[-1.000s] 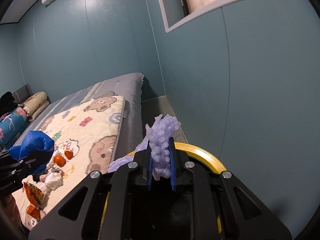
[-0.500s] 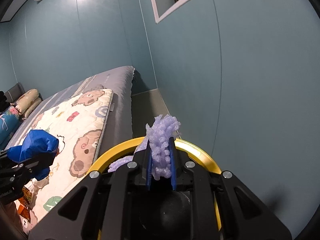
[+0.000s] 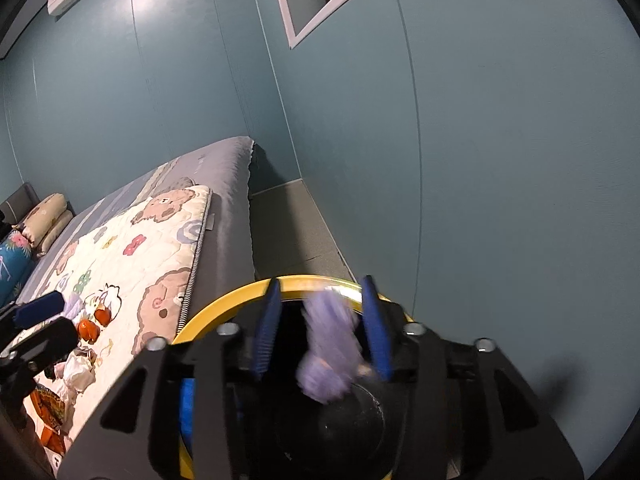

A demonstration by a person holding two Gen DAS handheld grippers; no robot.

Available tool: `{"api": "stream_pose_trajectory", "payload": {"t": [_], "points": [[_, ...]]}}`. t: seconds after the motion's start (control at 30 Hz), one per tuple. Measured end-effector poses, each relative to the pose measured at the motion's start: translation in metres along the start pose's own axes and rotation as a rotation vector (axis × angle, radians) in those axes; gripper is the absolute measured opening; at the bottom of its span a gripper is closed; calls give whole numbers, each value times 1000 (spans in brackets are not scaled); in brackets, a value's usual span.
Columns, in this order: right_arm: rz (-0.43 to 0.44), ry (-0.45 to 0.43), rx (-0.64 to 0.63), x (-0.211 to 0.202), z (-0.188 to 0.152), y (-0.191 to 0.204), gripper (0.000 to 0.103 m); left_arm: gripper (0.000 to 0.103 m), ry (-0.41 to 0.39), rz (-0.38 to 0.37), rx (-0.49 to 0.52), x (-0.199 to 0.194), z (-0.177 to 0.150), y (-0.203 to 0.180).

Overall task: Collect trash
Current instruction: 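Open the right tool then the left tool to drop both items into the bin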

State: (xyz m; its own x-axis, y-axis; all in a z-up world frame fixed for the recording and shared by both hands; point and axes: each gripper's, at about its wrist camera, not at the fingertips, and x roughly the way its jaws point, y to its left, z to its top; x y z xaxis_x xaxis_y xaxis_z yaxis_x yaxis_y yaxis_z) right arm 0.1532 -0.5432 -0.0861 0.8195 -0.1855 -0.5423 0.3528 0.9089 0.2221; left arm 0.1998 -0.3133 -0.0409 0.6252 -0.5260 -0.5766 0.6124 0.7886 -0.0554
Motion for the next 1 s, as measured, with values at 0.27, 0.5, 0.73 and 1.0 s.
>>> {"api": "stream_pose_trajectory", "payload": {"t": [0.27, 0.5, 0.73, 1.0], "points": [[15, -20, 13, -17, 3, 3, 51, 84, -81, 15, 19, -32, 5, -5], [36, -37, 8, -36, 7, 14, 52, 85, -159, 27, 33, -71, 6, -8], [71, -75, -21, -65, 13, 35, 57, 87, -216, 51, 19, -111, 2, -2], [141, -110, -80, -95, 17, 76, 63, 90, -286, 99, 7, -163, -7, 10]]}}
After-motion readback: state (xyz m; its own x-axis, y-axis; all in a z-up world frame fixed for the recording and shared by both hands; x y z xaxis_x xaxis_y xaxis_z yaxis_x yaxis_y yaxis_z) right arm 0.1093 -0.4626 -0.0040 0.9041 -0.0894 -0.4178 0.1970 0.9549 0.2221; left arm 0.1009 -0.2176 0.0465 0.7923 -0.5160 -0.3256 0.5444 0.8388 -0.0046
